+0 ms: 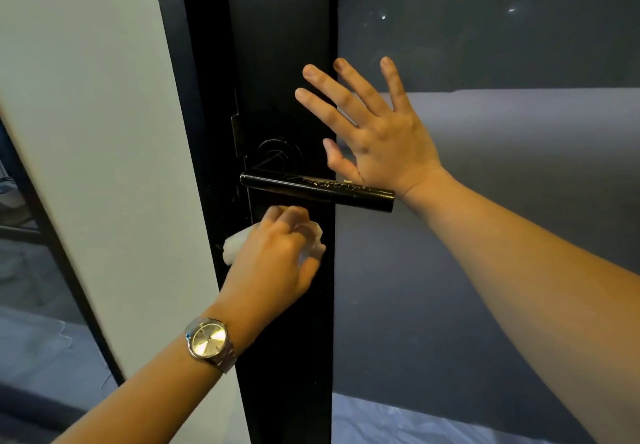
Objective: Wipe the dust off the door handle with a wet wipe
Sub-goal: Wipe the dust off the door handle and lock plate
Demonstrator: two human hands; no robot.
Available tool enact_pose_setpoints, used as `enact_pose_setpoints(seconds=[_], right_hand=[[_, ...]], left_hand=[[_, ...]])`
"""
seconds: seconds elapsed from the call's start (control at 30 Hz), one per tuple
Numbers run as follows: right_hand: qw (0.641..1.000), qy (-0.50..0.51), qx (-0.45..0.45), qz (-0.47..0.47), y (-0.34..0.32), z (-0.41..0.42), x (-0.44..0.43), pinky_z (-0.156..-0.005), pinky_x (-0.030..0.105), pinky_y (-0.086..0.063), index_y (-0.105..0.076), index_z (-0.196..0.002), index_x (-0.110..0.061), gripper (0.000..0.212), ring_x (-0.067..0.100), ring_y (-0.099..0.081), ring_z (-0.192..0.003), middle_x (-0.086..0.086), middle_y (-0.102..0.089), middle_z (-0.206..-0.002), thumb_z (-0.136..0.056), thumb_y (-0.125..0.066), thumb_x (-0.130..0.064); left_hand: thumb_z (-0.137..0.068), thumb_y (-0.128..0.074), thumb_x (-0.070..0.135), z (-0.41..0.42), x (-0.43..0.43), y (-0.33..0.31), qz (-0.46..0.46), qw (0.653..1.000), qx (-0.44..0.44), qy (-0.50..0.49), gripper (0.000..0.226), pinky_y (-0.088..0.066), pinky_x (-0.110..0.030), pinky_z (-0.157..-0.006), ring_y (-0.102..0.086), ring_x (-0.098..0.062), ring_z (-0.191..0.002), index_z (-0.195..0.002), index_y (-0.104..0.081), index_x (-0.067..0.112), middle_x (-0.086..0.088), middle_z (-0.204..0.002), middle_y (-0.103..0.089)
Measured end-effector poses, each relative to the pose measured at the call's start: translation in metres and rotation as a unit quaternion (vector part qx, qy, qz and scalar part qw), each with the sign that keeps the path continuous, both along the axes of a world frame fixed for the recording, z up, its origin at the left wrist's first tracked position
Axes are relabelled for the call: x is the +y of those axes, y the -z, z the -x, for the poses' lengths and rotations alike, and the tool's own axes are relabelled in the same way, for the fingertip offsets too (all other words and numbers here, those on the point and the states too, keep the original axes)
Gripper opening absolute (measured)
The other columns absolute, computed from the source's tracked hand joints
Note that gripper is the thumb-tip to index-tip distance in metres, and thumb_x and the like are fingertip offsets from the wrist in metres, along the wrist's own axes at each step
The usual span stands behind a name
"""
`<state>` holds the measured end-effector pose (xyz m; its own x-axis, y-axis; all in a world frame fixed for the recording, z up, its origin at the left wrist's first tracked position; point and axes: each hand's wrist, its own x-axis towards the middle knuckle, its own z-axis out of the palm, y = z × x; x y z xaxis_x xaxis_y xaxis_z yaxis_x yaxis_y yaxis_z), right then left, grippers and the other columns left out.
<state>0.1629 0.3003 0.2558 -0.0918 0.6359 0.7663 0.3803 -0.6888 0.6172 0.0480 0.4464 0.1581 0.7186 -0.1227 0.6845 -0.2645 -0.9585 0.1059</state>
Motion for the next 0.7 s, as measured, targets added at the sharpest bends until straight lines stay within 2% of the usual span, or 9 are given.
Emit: enact_pose_setpoints(seconds=[0.13, 0.3, 0.37, 0.43, 0.47, 0.6, 0.63, 0.7], right_hand=[[1.000, 0.001, -0.005, -0.002, 0.001, -0.001, 0.001, -0.110, 0.057, -0.022, -0.038, -0.144, -0.020, 0.053, 0.028, -0.036, -0.137, 0.005, -0.037, -0.150, -0.094, -0.038, -0.036], [1.000, -0.003, -0.001, -0.003, 0.001, 0.000, 0.000, -0.110, 0.057, -0.022, -0.038, -0.144, -0.020, 0.053, 0.028, -0.036, -0.137, 0.005, -0.037, -0.150, -0.093, -0.039, -0.035], [1.000, 0.000, -0.003, -0.003, 0.001, 0.000, 0.000, -0.110, 0.057, -0.023, -0.038, -0.144, -0.020, 0.053, 0.028, -0.036, -0.137, 0.004, -0.037, -0.150, -0.093, -0.039, -0.035], [1.000, -0.001, -0.002, -0.004, 0.001, 0.001, 0.000, -0.109, 0.057, -0.023, -0.039, -0.144, -0.020, 0.053, 0.028, -0.037, -0.137, 0.005, -0.038, -0.149, -0.093, -0.039, -0.034], [1.000, -0.003, -0.002, -0.004, 0.001, 0.001, 0.000, -0.110, 0.057, -0.023, -0.039, -0.144, -0.020, 0.053, 0.028, -0.037, -0.137, 0.005, -0.038, -0.149, -0.093, -0.039, -0.034], [1.000, -0.004, 0.001, -0.004, 0.001, 0.001, 0.000, -0.110, 0.057, -0.022, -0.039, -0.144, -0.020, 0.053, 0.028, -0.036, -0.137, 0.004, -0.038, -0.149, -0.093, -0.039, -0.034], [1.000, -0.005, 0.002, -0.004, 0.001, 0.001, 0.000, -0.110, 0.057, -0.022, -0.039, -0.144, -0.020, 0.052, 0.028, -0.037, -0.137, 0.004, -0.038, -0.149, -0.093, -0.039, -0.034], [1.000, -0.004, -0.001, -0.005, 0.001, 0.001, 0.000, -0.109, 0.057, -0.023, -0.040, -0.143, -0.020, 0.053, 0.028, -0.037, -0.137, 0.004, -0.039, -0.149, -0.093, -0.040, -0.034]], left_hand=[[-0.086, -0.057, 0.025, -0.005, 0.011, -0.009, 0.115, 0.990, -0.063, -0.057, 0.022, -0.031, -0.013, -0.074, -0.049, -0.020, -0.104, -0.102, -0.066, 0.012, -0.005, -0.116, -0.054], [-0.081, -0.064, 0.026, -0.003, 0.008, -0.005, -0.039, 0.999, -0.038, -0.005, 0.021, -0.053, -0.034, -0.063, -0.053, -0.030, -0.098, -0.098, -0.067, 0.014, -0.011, -0.107, -0.058], [-0.083, -0.061, 0.026, -0.006, 0.016, -0.010, -0.016, 0.998, -0.056, -0.005, 0.018, -0.055, -0.039, -0.065, -0.054, -0.029, -0.099, -0.095, -0.068, 0.014, -0.011, -0.104, -0.058], [-0.085, -0.057, 0.023, -0.008, 0.020, -0.014, 0.051, 0.996, -0.075, -0.010, 0.017, -0.055, -0.041, -0.067, -0.055, -0.029, -0.097, -0.092, -0.067, 0.010, -0.012, -0.103, -0.057], [-0.085, -0.056, 0.022, -0.008, 0.019, -0.013, 0.051, 0.996, -0.077, -0.011, 0.017, -0.055, -0.041, -0.066, -0.055, -0.029, -0.095, -0.092, -0.066, 0.010, -0.012, -0.104, -0.056], [-0.080, -0.062, 0.028, -0.011, 0.015, 0.000, -0.131, 0.988, -0.080, 0.008, 0.017, -0.053, -0.041, -0.060, -0.058, -0.032, -0.086, -0.087, -0.068, 0.013, -0.012, -0.097, -0.062], [-0.080, -0.059, 0.031, -0.013, 0.019, -0.002, -0.146, 0.986, -0.085, 0.005, 0.021, -0.051, -0.040, -0.060, -0.058, -0.032, -0.084, -0.087, -0.069, 0.015, -0.011, -0.095, -0.063], [-0.081, -0.054, 0.034, -0.016, 0.024, -0.006, -0.102, 0.989, -0.104, -0.014, 0.027, -0.049, -0.039, -0.062, -0.056, -0.031, -0.082, -0.093, -0.068, 0.015, -0.011, -0.093, -0.062]])
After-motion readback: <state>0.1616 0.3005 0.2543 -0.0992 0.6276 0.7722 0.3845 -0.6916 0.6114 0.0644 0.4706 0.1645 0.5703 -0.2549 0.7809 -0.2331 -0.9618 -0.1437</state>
